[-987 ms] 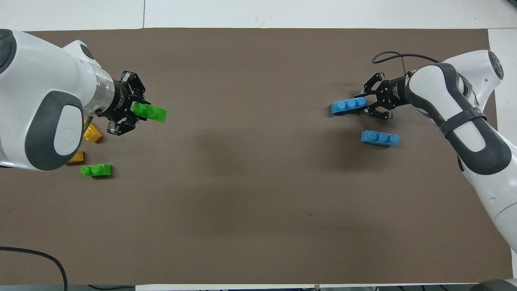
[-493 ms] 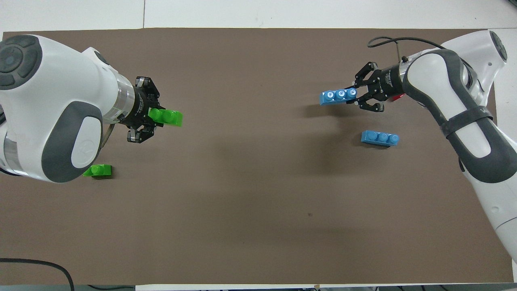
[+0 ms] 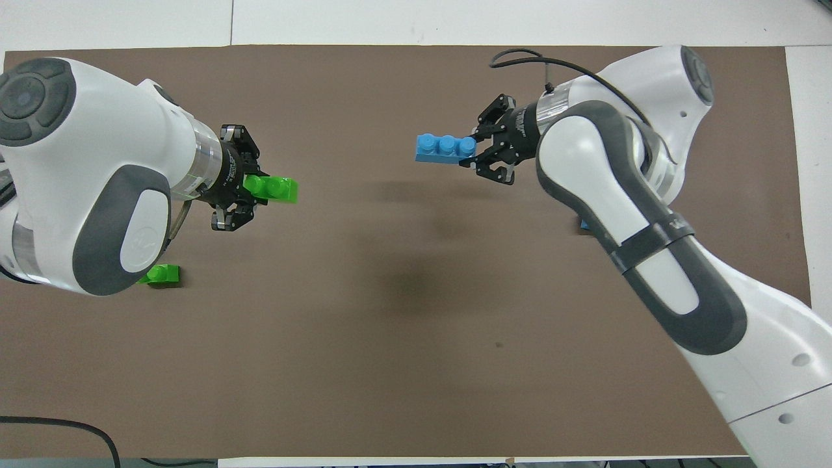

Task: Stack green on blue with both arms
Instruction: 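Lift the blue brick with the right gripper toward the table center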

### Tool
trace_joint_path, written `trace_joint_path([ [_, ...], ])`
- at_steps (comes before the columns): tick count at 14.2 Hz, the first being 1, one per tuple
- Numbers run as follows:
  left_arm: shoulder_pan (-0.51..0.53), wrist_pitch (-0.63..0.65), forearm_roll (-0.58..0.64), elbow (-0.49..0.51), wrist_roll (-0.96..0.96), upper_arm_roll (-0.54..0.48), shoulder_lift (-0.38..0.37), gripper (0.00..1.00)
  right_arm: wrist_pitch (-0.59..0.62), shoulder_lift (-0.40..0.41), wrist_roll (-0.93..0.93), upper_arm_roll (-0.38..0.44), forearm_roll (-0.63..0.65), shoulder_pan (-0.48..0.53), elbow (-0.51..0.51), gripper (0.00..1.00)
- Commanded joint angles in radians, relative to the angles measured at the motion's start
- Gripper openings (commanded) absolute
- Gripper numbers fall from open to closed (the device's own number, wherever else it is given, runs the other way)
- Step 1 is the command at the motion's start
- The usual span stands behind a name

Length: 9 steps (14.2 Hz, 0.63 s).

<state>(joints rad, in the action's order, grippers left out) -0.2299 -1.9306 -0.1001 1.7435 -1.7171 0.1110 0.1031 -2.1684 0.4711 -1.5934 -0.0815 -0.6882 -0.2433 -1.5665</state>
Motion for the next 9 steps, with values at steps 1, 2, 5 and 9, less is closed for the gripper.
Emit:
trace_joint_path([
  [1, -0.012, 0.015, -0.009, 0.002, -0.032, -0.007, -0.011, 0.00, -0.153, -0.023, -0.045, 0.003, -0.005, -0.092, -0.107, 0.00],
  [2, -0.017, 0.009, -0.009, 0.002, -0.057, -0.007, -0.011, 0.00, -0.203, -0.028, -0.042, 0.003, -0.005, -0.123, -0.150, 0.00],
  [5, -0.023, -0.010, -0.007, 0.002, -0.059, -0.007, -0.008, 0.00, -0.223, -0.035, 0.038, 0.003, -0.005, -0.128, -0.217, 0.00],
  [9, -0.060, -0.045, 0.007, 0.004, -0.023, -0.008, 0.027, 0.00, -0.238, -0.042, 0.164, 0.003, -0.007, -0.109, -0.294, 0.00],
])
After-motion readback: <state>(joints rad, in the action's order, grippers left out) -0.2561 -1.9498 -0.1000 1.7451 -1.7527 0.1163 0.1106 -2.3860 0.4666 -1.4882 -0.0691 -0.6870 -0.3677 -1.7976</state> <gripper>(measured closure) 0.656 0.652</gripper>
